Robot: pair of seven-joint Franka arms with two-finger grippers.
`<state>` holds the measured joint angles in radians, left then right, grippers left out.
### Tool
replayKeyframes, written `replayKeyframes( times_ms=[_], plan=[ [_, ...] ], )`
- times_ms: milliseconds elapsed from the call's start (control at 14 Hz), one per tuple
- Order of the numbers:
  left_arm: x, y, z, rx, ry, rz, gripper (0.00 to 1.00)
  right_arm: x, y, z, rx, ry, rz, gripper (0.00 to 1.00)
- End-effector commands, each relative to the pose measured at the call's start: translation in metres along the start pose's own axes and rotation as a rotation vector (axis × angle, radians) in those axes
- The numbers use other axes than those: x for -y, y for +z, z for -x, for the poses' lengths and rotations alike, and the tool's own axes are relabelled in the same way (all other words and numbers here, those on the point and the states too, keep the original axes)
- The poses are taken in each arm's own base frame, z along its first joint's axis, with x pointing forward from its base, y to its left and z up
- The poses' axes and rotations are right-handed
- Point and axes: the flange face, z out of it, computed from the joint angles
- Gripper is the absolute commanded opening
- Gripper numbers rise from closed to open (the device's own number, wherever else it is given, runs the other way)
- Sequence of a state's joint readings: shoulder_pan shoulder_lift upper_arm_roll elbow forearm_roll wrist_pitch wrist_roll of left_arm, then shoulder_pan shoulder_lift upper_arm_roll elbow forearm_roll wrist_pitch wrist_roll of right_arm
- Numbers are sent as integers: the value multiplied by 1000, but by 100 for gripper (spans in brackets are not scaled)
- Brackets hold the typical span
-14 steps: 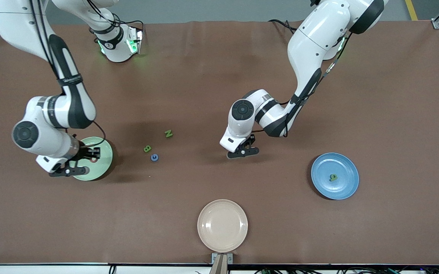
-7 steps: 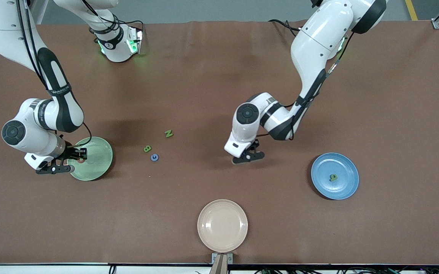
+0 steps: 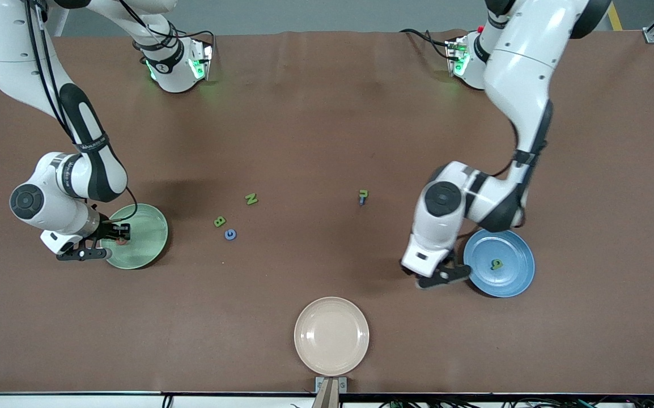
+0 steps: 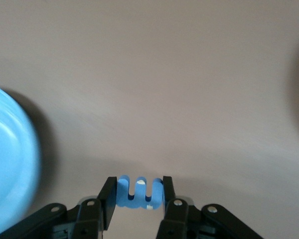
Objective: Sort upper and lower case letters into plates
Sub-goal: 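Release Q on the green plate while the left gripper carries m, then release m on the blue plate while the right gripper returns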
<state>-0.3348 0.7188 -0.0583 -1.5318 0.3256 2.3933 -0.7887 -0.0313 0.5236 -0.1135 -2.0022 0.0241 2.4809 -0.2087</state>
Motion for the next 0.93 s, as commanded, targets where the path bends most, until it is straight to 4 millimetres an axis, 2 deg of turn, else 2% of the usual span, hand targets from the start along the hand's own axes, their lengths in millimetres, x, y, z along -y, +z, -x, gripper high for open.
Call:
replayKeyframes(
  times_ms=[0,71,143,214,285,356,428,499,570,641,713,855],
  plan=[
    [70,3,-21,23,82,-38,1,7,-26,0,8,-16,-11,100],
    [91,7,-26,37,119,-50,1,19,-49,-3,29,-27,-19,100],
    [111,9,-33,45,146,-55,1,40,-67,-10,52,-44,-28,100],
    [134,20,-32,72,162,-66,1,61,-83,-16,75,-32,-31,100],
    [151,28,-32,90,169,-69,1,84,-93,-21,85,-19,-29,100],
    [163,33,-32,103,160,-74,3,117,-99,-23,78,-46,-22,100],
    [171,41,-26,125,156,-80,8,144,-101,-24,68,-69,-17,100],
    [171,45,-22,137,151,-78,29,169,-100,-24,66,-65,-17,100],
    [177,47,-23,141,137,-77,77,201,-104,-24,54,-60,-20,100],
    [182,44,-26,137,113,-76,100,238,-102,-21,40,-66,-34,100],
    [173,35,-27,125,115,-65,100,270,-94,-17,23,-64,-42,100],
    [146,4,-23,125,79,-48,100,312,-73,-13,-4,-53,-39,100]
  ],
)
